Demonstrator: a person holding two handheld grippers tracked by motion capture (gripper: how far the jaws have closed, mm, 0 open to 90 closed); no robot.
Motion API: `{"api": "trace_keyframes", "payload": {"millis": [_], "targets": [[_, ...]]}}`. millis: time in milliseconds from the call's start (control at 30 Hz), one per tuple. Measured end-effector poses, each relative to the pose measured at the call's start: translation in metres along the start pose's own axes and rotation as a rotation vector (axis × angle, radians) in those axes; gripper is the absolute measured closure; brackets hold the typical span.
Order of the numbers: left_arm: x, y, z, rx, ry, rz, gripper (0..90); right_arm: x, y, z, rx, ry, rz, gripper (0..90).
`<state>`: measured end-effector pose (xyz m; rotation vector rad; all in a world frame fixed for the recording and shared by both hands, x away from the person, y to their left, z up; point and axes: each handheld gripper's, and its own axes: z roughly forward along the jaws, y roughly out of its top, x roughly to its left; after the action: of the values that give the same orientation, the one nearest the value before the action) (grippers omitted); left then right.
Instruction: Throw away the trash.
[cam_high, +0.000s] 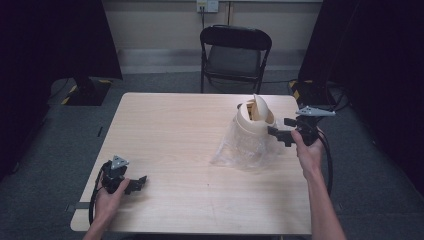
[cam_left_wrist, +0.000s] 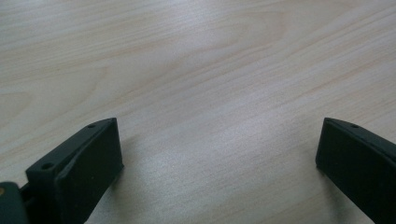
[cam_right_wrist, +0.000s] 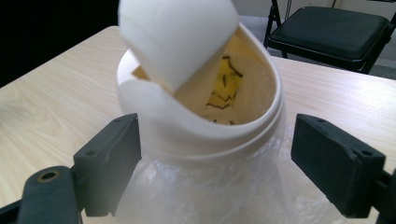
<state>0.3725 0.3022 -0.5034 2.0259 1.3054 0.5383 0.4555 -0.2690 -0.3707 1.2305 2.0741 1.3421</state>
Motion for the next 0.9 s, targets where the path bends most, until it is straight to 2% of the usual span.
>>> {"api": "trace_keyframes", "payload": {"millis": [267,767,900], "targets": [[0.000,0.000,0.000,0.000,0.000,-0.005,0.0,0.016,-0.016,-0.005,0.018,-0.039,0.000,15.2],[-0.001,-0.001,0.000,-0.003,0.000,-0.004,0.0,0.042,-0.057,-0.007,0.067,-0.053,0.012,15.4],[-0.002,-0.002,-0.002,0.002,0.003,0.002,0.2,0.051,-0.070,-0.003,0.099,-0.055,0.013,15.5]]}}
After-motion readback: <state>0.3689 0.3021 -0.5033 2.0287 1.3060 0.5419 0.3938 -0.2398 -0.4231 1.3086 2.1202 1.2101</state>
